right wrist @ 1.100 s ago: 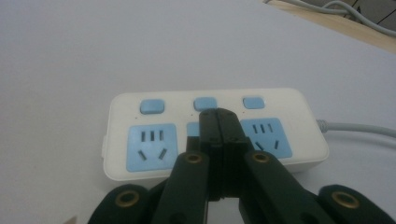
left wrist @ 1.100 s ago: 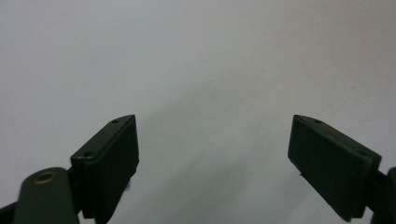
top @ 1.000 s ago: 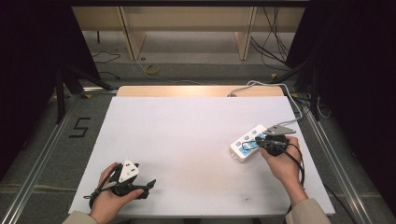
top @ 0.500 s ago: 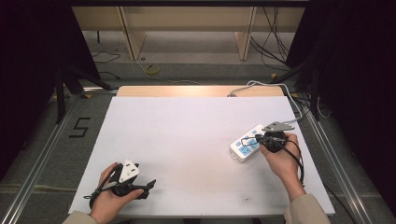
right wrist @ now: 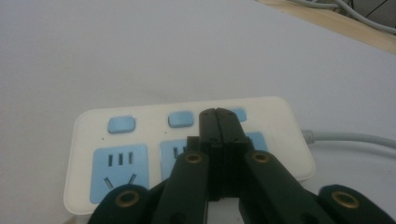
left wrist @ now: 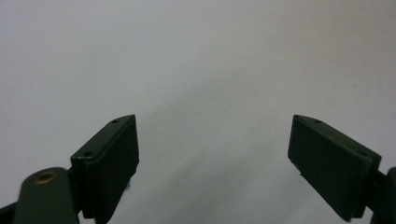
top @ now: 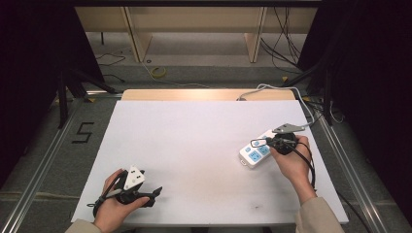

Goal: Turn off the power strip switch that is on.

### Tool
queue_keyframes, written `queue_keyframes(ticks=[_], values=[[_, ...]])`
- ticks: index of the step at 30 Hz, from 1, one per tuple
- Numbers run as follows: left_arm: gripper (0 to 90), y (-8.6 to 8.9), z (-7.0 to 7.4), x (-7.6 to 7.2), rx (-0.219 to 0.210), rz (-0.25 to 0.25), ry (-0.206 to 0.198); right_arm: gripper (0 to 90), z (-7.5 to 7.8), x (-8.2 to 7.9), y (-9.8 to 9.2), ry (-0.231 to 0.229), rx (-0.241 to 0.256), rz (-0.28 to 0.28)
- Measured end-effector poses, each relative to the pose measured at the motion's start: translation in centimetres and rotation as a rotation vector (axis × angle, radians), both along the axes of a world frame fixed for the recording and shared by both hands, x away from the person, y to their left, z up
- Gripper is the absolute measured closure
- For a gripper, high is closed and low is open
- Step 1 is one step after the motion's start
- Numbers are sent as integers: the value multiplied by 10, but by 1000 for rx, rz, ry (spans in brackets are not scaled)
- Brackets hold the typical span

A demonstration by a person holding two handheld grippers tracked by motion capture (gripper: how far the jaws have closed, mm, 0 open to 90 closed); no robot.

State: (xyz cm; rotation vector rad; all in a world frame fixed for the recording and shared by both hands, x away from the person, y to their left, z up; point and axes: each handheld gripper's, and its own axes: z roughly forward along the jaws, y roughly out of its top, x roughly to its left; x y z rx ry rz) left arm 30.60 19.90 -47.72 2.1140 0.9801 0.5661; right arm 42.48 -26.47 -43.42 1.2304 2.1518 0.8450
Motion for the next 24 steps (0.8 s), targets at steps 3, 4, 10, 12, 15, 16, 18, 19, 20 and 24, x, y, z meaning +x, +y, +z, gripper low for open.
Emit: queue_keyframes(ticks=[3, 4, 10, 12, 15, 16, 18, 19, 20, 24], values=[[160, 0, 0, 0, 1, 0, 0, 900, 1, 3, 0, 4, -3, -1], [160, 0, 0, 0, 1, 0, 1, 900, 1, 5, 1, 5, -4, -2], [160, 0, 0, 0, 3, -2, 1, 900, 2, 9, 1, 10, -7, -5], [160, 0, 0, 0, 1, -1, 0, 900, 2, 12, 2, 16, -9, -5], [160, 0, 0, 0, 5, -3, 1, 900, 2, 13, 2, 16, -11, -6], [160, 0, 0, 0, 3, -3, 1, 900, 3, 15, 2, 19, -14, -5], [160, 0, 0, 0, 0, -1, -1, 900, 4, 17, 2, 19, -16, -6], [160, 0, 0, 0, 3, -3, 0, 900, 4, 17, 2, 20, -17, -5], [160, 0, 0, 0, 0, -1, -1, 900, 4, 18, 2, 21, -15, -7], [160, 0, 0, 0, 1, -1, 0, 900, 5, 20, 2, 23, -18, -8]])
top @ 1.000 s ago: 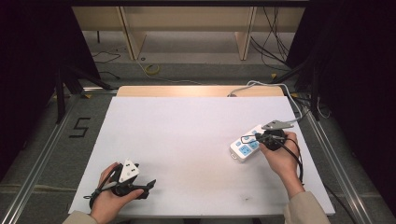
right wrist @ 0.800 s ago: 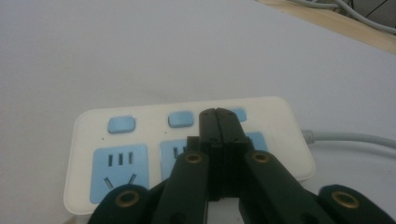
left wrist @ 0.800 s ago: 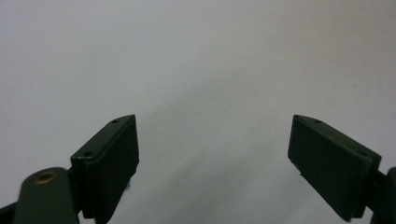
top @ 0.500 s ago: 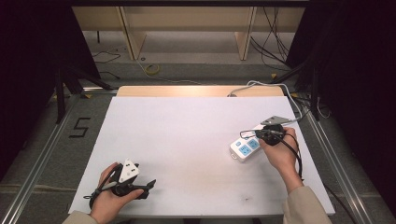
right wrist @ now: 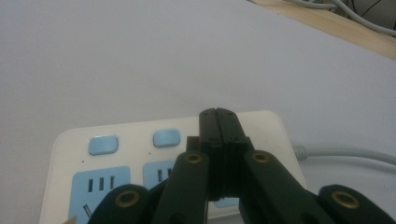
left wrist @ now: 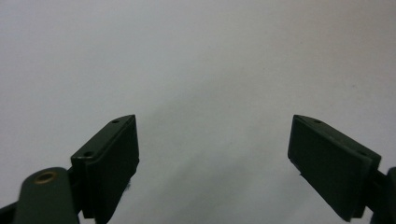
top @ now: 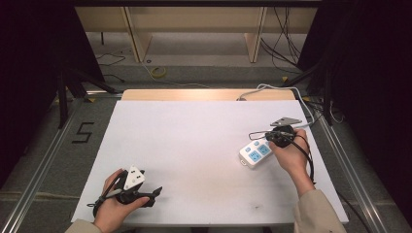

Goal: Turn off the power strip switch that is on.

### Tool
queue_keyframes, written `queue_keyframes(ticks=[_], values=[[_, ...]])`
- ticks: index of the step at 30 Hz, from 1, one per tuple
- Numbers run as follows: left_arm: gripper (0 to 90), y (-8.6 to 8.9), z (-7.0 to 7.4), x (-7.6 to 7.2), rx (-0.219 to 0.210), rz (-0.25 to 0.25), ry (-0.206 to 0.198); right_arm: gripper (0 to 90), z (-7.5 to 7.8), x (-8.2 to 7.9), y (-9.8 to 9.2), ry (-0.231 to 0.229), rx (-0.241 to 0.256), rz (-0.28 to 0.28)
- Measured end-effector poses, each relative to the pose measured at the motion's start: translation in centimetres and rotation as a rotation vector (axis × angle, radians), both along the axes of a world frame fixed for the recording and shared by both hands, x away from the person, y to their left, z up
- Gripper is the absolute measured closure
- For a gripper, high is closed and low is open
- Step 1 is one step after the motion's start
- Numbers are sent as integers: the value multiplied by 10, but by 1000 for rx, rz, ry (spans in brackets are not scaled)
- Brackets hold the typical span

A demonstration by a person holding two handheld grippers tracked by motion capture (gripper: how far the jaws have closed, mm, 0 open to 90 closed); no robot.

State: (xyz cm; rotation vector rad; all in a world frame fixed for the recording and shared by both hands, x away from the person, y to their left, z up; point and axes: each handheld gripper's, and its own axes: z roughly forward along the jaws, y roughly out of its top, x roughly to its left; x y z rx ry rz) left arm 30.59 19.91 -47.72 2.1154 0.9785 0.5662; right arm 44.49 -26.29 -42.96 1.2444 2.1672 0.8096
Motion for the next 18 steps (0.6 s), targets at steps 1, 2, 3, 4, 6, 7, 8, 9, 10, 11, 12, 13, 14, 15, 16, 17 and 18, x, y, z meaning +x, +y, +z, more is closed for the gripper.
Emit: queue_keyframes(ticks=[1, 2, 3, 4, 6, 7, 8, 9, 10, 11, 12, 13, 14, 15, 16, 17, 18], values=[[160, 0, 0, 0, 4, -3, 1, 900, 0, 1, 0, 2, -1, -1], [160, 0, 0, 0, 5, -3, 1, 900, 0, 2, 0, 3, -1, -2], [160, 0, 0, 0, 1, -1, -1, 900, 0, 2, 0, 5, 1, -3], [161, 0, 0, 0, 1, 0, 0, 900, 0, 3, 0, 5, 0, -3], [160, 0, 0, 0, 1, 0, -1, 900, 0, 4, -1, 8, -1, -4], [161, 0, 0, 0, 6, -3, 1, 900, -1, 5, -1, 9, -1, -6], [161, 0, 0, 0, 5, -3, 1, 900, -1, 5, -1, 13, -1, -7], [160, 0, 0, 0, 5, -3, 1, 900, -1, 6, -2, 14, -1, -7], [161, 0, 0, 0, 6, -4, 1, 900, -1, 6, -2, 15, -1, -8], [160, 0, 0, 0, 6, -4, 1, 900, -2, 7, -2, 18, 0, -10], [161, 0, 0, 0, 2, -1, -1, 900, -1, 8, -2, 18, -2, -11], [161, 0, 0, 0, 1, 0, -1, 900, -1, 8, -3, 19, -1, -12], [161, 0, 0, 0, 6, -4, 1, 900, -1, 9, -3, 21, -2, -13], [161, 0, 0, 0, 6, -4, 1, 900, -1, 10, -3, 23, 0, -16], [161, 0, 0, 0, 1, -1, -1, 900, -1, 11, -3, 23, -1, -16], [161, 0, 0, 0, 1, -1, -1, 900, -1, 12, -3, 25, -2, -17], [161, 0, 0, 0, 6, -4, 0, 900, 0, 12, -3, 28, -1, -18]])
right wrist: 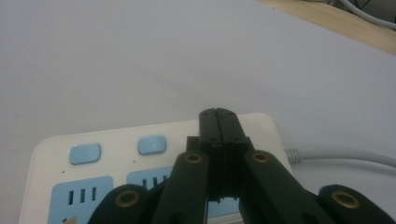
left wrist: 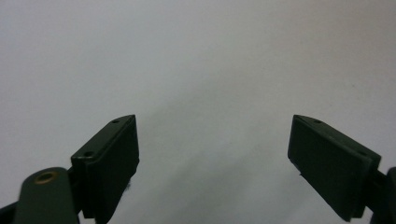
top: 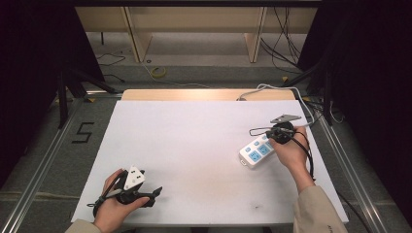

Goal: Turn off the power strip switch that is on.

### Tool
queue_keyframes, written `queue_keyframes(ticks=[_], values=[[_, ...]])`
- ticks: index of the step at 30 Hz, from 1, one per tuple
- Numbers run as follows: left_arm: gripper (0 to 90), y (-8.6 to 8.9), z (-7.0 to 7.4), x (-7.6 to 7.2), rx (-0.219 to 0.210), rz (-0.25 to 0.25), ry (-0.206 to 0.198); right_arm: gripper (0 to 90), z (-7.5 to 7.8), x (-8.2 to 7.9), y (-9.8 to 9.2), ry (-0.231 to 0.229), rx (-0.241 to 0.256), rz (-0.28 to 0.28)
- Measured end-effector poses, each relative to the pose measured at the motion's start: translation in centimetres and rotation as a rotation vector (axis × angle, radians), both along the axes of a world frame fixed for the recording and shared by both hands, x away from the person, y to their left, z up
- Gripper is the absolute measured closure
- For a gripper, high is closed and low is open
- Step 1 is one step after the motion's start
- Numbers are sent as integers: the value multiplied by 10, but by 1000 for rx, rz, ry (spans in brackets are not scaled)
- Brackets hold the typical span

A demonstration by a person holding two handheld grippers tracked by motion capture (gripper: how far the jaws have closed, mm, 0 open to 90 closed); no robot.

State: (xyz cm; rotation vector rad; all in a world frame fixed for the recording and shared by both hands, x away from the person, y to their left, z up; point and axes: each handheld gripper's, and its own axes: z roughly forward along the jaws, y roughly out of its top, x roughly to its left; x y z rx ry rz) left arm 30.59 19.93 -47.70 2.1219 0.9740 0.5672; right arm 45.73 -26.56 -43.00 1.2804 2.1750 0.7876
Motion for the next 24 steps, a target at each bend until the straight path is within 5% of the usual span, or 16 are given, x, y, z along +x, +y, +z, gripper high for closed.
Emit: queue_keyframes(ticks=[24], values=[[161, 0, 0, 0, 0, -1, -2, 900, -1, 14, 1, 41, -19, -6]])
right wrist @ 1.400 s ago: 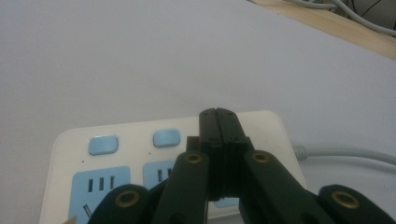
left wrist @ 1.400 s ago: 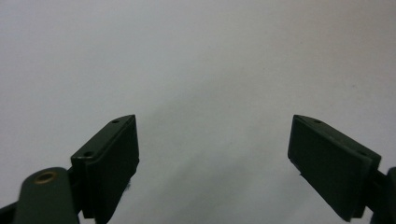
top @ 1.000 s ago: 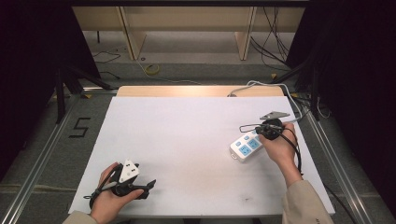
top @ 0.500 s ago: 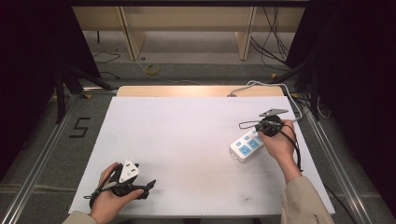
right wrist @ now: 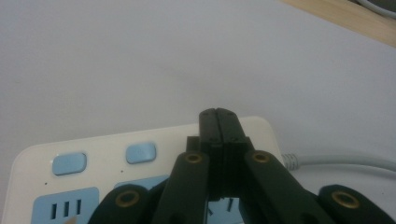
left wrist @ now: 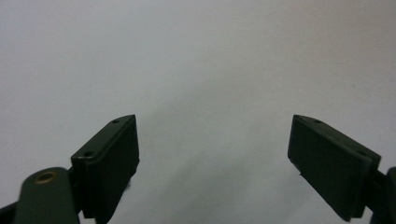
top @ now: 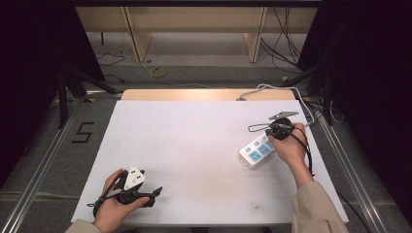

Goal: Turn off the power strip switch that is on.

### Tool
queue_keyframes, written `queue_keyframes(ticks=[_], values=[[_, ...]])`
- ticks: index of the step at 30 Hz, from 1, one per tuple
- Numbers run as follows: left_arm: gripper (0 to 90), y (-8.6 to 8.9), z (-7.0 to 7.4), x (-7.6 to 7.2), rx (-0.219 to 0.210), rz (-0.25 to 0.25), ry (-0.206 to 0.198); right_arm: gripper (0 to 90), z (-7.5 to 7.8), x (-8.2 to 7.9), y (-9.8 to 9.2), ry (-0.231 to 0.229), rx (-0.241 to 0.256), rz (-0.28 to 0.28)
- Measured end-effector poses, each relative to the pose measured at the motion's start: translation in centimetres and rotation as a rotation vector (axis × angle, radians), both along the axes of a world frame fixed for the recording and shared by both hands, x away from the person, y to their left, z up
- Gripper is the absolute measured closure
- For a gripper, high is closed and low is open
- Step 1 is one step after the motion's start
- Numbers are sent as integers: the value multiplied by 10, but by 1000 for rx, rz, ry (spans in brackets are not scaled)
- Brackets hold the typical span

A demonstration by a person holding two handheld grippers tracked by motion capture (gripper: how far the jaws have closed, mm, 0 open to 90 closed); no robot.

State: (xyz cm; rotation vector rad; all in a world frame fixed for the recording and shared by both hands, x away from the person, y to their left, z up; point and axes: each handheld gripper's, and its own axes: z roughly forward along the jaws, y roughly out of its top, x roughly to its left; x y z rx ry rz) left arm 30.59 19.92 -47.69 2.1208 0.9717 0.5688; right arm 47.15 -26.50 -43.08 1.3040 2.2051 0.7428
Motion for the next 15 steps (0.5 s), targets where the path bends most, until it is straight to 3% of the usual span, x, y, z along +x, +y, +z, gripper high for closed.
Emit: queue_keyframes(ticks=[15], values=[[162, 0, 0, 0, 1, -1, 0, 900, 0, 8, 1, 39, -12, 0]])
